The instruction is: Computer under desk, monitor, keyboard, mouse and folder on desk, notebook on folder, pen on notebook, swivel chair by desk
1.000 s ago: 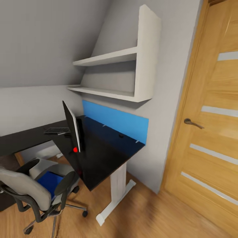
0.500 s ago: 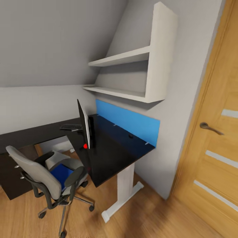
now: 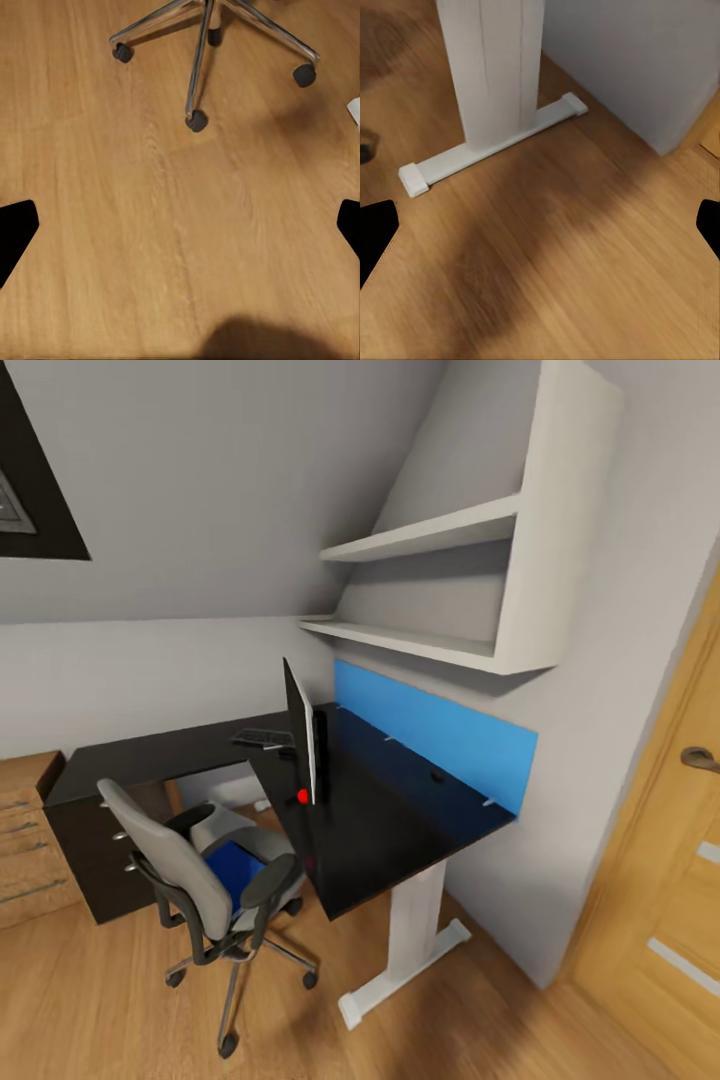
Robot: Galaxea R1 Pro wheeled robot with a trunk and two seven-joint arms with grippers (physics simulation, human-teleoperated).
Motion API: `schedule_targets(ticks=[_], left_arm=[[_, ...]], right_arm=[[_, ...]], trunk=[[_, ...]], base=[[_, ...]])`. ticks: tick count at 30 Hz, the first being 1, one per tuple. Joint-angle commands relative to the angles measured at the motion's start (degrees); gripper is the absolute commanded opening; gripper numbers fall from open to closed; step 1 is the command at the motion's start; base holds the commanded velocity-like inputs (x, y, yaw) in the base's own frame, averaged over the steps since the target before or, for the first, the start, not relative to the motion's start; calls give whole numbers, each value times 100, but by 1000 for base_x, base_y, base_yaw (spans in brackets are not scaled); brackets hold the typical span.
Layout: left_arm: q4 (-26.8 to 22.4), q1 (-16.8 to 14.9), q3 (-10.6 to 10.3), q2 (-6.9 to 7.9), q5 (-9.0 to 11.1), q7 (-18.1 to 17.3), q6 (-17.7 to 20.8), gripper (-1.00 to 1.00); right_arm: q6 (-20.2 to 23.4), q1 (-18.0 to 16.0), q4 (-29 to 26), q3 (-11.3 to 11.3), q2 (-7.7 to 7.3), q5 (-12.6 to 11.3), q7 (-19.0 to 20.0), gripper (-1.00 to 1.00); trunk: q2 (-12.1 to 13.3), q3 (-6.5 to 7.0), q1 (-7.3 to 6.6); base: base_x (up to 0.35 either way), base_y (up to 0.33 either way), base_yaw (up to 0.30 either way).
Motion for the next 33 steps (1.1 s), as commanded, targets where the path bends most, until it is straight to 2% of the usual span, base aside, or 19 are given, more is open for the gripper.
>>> schedule_targets(ticks=[1, 29, 33], left_arm=[[5, -5, 1, -4, 40, -14, -22, 100], [5, -5, -5, -10, 32, -29, 7, 100], [5, -5, -6, -11, 34, -28, 6, 100]], right_arm=[[-7, -2, 2, 6, 2, 46, -51, 100], [-5, -3, 2, 6, 6, 49, -51, 100], [1, -3, 2, 6, -2, 53, -51, 100]], trunk=[[-5, -8, 0], [-5, -8, 0], [-5, -8, 0]], base=[[0, 0, 289], [0, 0, 289], [-180, -85, 289]])
